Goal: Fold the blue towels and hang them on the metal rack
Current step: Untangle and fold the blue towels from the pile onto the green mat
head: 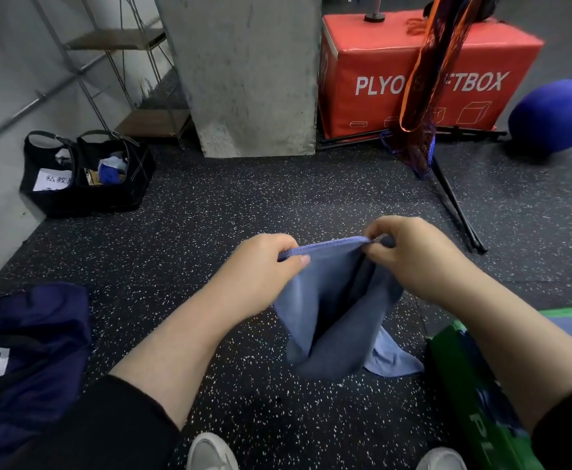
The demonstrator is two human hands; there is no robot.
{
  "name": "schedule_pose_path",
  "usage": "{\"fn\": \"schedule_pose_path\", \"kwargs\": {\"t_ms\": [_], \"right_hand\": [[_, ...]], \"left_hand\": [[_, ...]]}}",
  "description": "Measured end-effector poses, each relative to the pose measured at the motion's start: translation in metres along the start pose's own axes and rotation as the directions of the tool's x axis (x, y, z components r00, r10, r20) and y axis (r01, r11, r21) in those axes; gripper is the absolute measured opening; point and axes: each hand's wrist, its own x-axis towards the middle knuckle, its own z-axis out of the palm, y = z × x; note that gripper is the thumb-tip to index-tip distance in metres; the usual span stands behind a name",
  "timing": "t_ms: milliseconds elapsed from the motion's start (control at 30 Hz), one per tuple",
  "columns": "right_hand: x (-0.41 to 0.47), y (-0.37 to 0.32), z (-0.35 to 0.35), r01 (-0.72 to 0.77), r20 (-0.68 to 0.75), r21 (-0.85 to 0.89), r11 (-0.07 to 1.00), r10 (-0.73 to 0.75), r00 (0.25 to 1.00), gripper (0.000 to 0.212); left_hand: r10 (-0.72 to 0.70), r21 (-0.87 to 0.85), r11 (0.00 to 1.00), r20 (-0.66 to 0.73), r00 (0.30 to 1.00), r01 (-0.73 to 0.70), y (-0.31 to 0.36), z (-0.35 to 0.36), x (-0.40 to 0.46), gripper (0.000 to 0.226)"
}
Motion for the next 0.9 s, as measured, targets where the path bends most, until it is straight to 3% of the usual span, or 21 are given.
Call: {"fn": "schedule_pose_path", "kwargs": {"t_ms": [133,200,433,600,700,800,900], "right_hand": [[-0.01,-0.013,0.003,0.122,0.208,0.112,0.986,-0.143,0.968,0.03],[-0.012,-0.019,0.008,0.156,0.26,0.117,0.981,-0.181,0.948,0.018],[-0.003,-0.008,0.012,0.077,0.061,0.082,0.994,-0.082,0.995,0.012],[-0.001,-0.009,0.011,0.025,-0.032,0.071,0.997,-0.022,0.999,0.008],[-0.002,-0.014,0.008,0.005,-0.019,-0.05,0.999,-0.006,1.0,0.032],[-0.002,-0.016,0.004,-0.073,0.003,-0.253,0.965,0.076,0.997,0.046],[0.001,-0.013,0.004,-0.146,-0.007,-0.302,0.942,0.151,0.989,0.04]], "left_hand": [[0.069,-0.095,0.993,-0.007,0.998,-0.069,0.011,0.004,-0.003,0.036],[0.07,-0.123,0.99,-0.005,0.998,-0.07,0.016,0.009,-0.004,0.035],[-0.013,-0.412,0.91,0.061,0.998,0.037,0.014,0.004,-0.005,0.008],[-0.128,-0.662,0.744,-0.012,0.992,0.088,0.005,0.008,0.0,0.038],[-0.201,-0.721,0.688,-0.09,0.975,0.076,0.006,0.01,0.001,0.04],[-0.221,-0.662,0.747,-0.158,0.962,0.063,0.007,0.012,0.001,0.04],[-0.185,-0.541,0.84,-0.196,0.963,0.051,0.006,0.013,0.001,0.052]]}}
